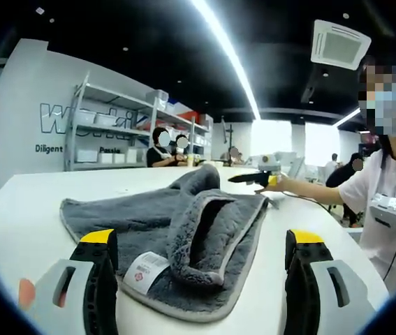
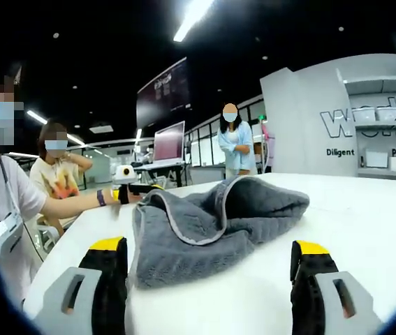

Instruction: Fold the towel on the table until its edges align and the towel forms a compact rectangular stack.

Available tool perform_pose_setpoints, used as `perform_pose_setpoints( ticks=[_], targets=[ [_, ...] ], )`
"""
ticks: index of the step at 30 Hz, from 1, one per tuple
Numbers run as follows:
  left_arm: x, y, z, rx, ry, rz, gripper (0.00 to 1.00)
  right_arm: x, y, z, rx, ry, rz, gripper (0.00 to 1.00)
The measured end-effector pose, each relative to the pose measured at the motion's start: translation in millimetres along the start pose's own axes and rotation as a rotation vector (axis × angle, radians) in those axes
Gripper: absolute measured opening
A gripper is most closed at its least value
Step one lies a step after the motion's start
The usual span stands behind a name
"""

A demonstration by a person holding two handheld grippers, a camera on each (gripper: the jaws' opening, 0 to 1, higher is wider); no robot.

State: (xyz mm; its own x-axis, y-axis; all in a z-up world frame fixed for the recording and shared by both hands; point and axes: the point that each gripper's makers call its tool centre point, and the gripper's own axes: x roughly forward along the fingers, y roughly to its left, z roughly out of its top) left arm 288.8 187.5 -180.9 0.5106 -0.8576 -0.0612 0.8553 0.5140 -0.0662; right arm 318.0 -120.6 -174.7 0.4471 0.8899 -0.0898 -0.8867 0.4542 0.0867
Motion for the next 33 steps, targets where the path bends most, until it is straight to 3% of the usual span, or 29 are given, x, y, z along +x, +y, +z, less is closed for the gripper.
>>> perform_pose_setpoints(
  ticks=[14,18,24,33],
  targets=[
    [10,-5.5,2.5,0.074,0.019,0.029,0.98,-1,0,1.7,0.001,-0.001,0.005,0.99],
    [20,-6.6,12.9,0.102,0.001,0.048,0.97,-3,-1,2.9,0.007,-0.009,0.004,0.99],
    [36,-2.4,16.0,0.227,0.093,0.127,0.95,-3,-1,2.0,0.011,-0.005,0.003,0.99],
    [64,-20.5,30.6,0.32,0.135,0.134,0.94,-4,1,-1.0,0.003,0.008,0.01,0.99]
  ],
)
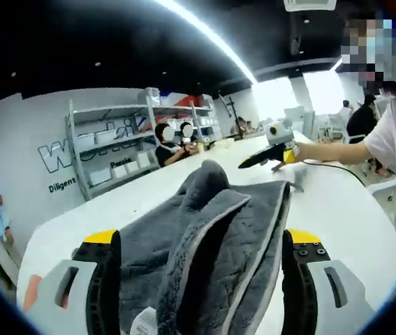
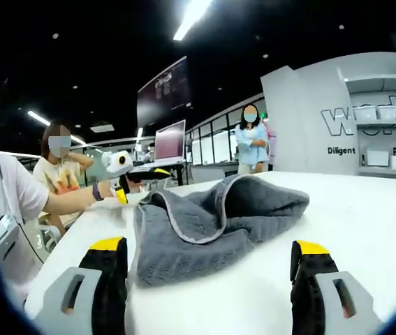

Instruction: Fold the towel on the table until its edges align and the towel forms a compact rectangular stack.

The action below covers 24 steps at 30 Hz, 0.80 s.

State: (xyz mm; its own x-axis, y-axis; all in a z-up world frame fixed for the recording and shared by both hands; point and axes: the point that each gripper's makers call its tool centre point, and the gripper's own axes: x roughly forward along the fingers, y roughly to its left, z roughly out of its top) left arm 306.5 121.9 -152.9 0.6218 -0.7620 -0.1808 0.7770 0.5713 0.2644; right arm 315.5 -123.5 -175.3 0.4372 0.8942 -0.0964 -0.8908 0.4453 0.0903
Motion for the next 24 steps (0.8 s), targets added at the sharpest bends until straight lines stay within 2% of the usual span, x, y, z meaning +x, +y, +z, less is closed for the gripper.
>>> perform_pose_setpoints(
  ticks=[2,4,11,15,24],
  targets=[
    [4,0.4,1.2,0.037,0.037,0.031,0.92,0,1,-0.3,0.001,0.0,0.001,0.99],
    [10,-0.6,7.8,0.083,0.037,0.052,0.91,0,0,0.2,0.003,-0.001,-0.001,0.99],
    [30,-11.8,24.1,0.157,0.042,0.077,0.91,1,-1,0.8,0.008,-0.002,-0.001,0.99],
    [45,-16.5,29.6,0.226,0.045,0.122,0.89,3,-1,0.1,0.002,0.004,0.001,0.99],
    [75,-23.3,38.7,0.255,0.05,0.157,0.87,3,-3,0.9,0.007,0.001,-0.003,0.99]
  ],
)
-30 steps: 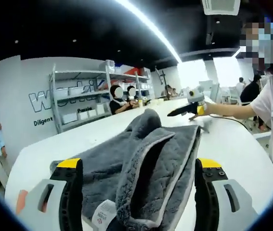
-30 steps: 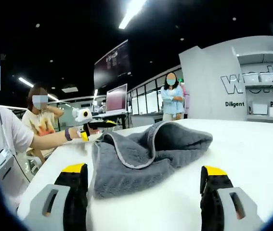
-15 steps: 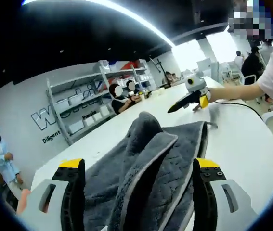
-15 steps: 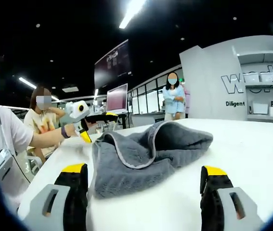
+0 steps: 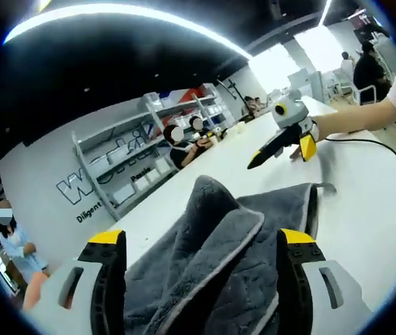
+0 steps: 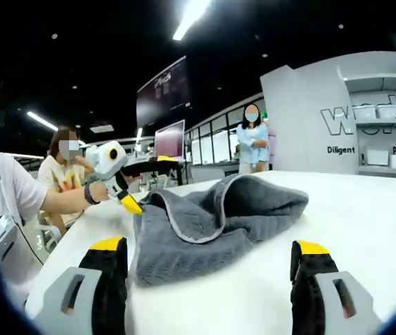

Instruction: Fold the towel on the table until its edges align and the towel forms a compact rectangular stack.

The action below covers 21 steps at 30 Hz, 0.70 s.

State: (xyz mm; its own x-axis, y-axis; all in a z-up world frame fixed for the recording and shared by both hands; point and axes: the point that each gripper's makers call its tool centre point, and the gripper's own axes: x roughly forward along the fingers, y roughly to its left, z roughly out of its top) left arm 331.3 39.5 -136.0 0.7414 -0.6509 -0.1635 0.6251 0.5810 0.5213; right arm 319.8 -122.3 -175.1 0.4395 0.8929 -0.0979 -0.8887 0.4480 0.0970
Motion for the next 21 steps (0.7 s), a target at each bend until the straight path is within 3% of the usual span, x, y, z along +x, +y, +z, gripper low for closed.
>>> perform_pose_setpoints(
  ticks=[11,21],
  targets=[
    [21,-18.9,5.5,0.09,0.034,0.009,0.79,1,2,-4.0,-0.007,0.014,0.001,0.99],
    [39,-36.1,8.3,0.223,0.085,-0.002,0.74,1,2,-5.2,-0.013,0.022,0.003,0.99]
  ],
)
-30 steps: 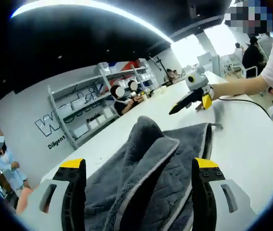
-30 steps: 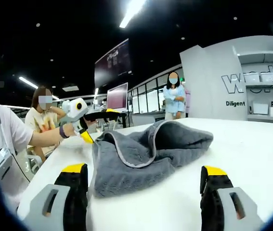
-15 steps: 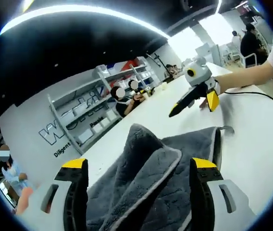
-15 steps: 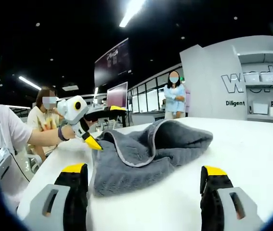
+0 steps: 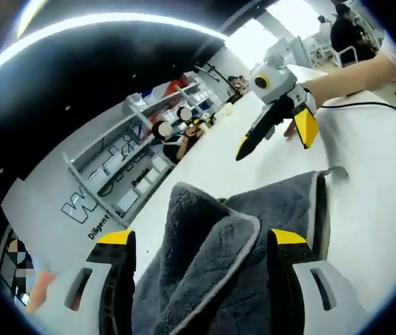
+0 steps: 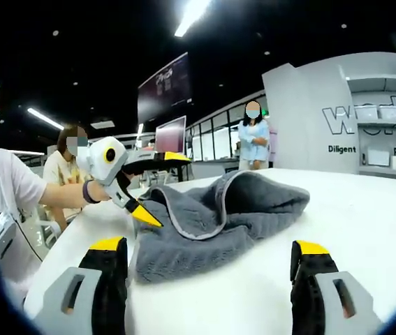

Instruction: Fold the towel on the table until its edges align and the towel forms a compact rectangular stack.

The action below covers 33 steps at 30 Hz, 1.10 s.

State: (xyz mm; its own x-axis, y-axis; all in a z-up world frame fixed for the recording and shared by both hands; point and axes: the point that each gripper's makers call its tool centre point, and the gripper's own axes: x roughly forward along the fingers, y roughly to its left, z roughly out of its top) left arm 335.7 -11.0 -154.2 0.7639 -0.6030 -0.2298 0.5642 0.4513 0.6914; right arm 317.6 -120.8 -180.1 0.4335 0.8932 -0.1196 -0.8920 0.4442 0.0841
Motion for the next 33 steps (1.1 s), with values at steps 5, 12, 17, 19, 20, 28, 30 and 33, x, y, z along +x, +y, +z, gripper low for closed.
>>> perform_pose_setpoints(
  ticks=[5,12,17,19,20,28,30,33],
  targets=[
    [6,-4.0,4.3,0.058,0.01,0.007,0.7,0,1,-0.3,-0.001,0.001,0.001,0.99],
    [10,-10.5,-0.2,0.113,0.052,-0.004,0.68,1,3,-1.4,-0.006,0.009,0.003,0.99],
    [13,-13.1,0.7,0.136,0.057,-0.006,0.65,2,4,-2.0,-0.008,0.013,0.006,0.99],
    [14,-13.4,0.7,0.162,0.064,0.001,0.65,2,4,-2.1,-0.008,0.014,0.006,0.99],
    [15,-13.9,0.7,0.18,0.067,0.003,0.64,2,4,-2.1,-0.008,0.014,0.006,0.99],
    [22,-22.0,1.0,0.281,0.081,0.002,0.58,1,2,-3.3,-0.009,0.019,0.005,0.99],
    [23,-24.9,1.6,0.307,0.082,-0.005,0.56,1,2,-3.3,-0.008,0.02,0.004,0.99],
    [24,-28.1,1.1,0.336,0.085,-0.002,0.52,1,1,-3.4,-0.007,0.021,0.004,0.99]
  ],
)
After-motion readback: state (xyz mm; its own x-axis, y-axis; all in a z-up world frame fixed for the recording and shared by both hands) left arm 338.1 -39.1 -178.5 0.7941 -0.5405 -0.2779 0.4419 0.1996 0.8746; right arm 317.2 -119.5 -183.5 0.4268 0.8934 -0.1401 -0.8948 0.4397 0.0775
